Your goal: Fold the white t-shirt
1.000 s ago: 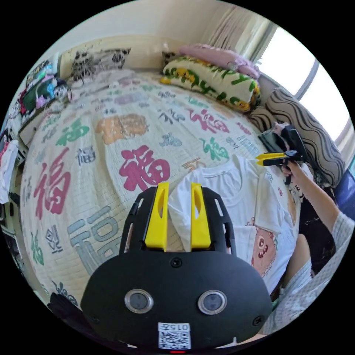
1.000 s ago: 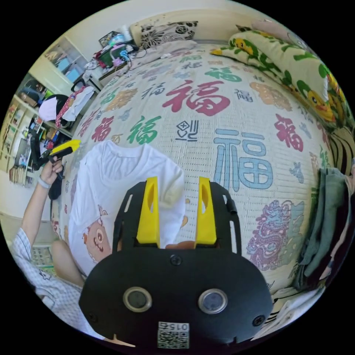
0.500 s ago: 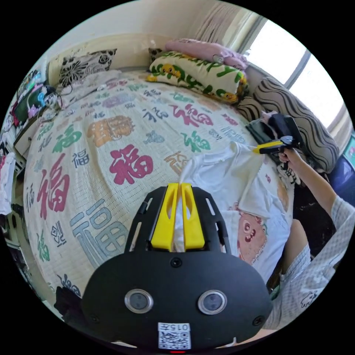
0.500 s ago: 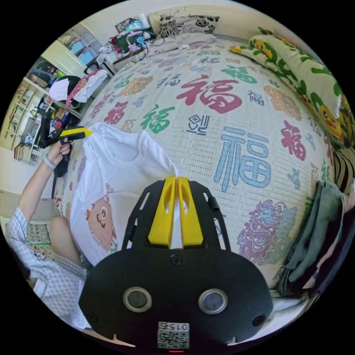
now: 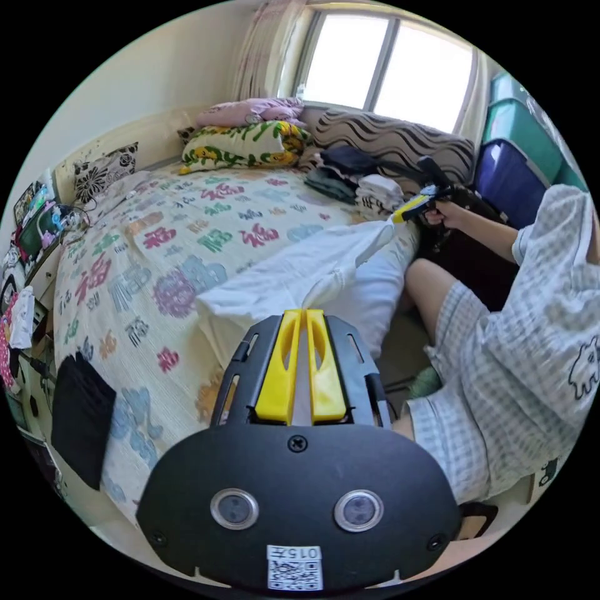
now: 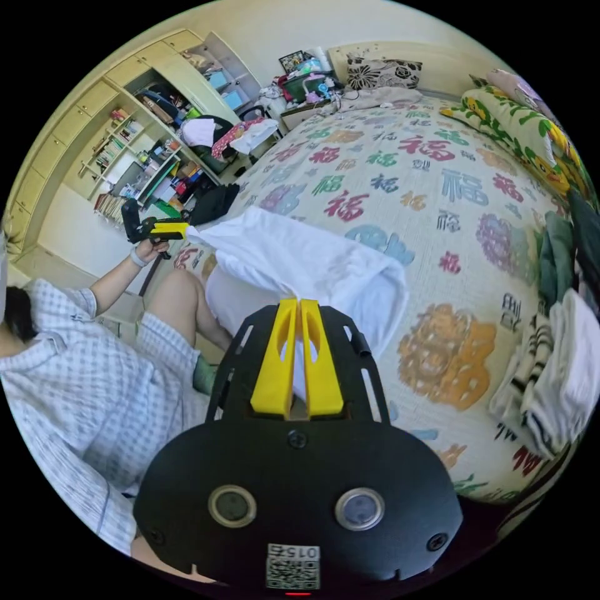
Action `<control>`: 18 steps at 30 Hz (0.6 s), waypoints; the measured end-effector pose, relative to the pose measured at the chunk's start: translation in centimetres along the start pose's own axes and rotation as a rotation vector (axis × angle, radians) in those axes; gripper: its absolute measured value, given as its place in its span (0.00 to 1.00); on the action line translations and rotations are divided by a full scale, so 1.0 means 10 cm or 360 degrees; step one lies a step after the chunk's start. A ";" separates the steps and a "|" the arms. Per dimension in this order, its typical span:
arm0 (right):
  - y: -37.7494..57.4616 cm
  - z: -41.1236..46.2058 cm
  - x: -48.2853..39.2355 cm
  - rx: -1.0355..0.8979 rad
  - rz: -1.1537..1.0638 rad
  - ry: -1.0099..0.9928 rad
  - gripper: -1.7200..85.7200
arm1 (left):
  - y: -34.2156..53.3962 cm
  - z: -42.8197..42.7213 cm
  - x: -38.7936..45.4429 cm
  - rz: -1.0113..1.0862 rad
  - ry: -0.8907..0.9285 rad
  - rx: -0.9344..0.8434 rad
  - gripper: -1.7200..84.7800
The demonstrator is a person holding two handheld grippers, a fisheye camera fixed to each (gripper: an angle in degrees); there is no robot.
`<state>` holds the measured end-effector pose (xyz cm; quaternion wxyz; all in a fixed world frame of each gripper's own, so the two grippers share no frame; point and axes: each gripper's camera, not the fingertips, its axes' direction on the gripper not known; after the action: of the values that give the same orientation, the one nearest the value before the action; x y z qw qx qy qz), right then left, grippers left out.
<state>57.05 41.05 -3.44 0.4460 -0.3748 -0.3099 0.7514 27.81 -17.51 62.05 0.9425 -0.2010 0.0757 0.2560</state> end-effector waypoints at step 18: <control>1.59 0.25 -0.24 -0.0449 0.0230 0.0282 0.09 | 0.39 0.58 0.80 0.0064 0.0062 -0.0959 0.02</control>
<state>48.82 32.02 -14.12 0.3595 -0.5195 -0.3439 0.6946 32.95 -8.40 64.06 0.8335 -0.4748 0.0184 0.2818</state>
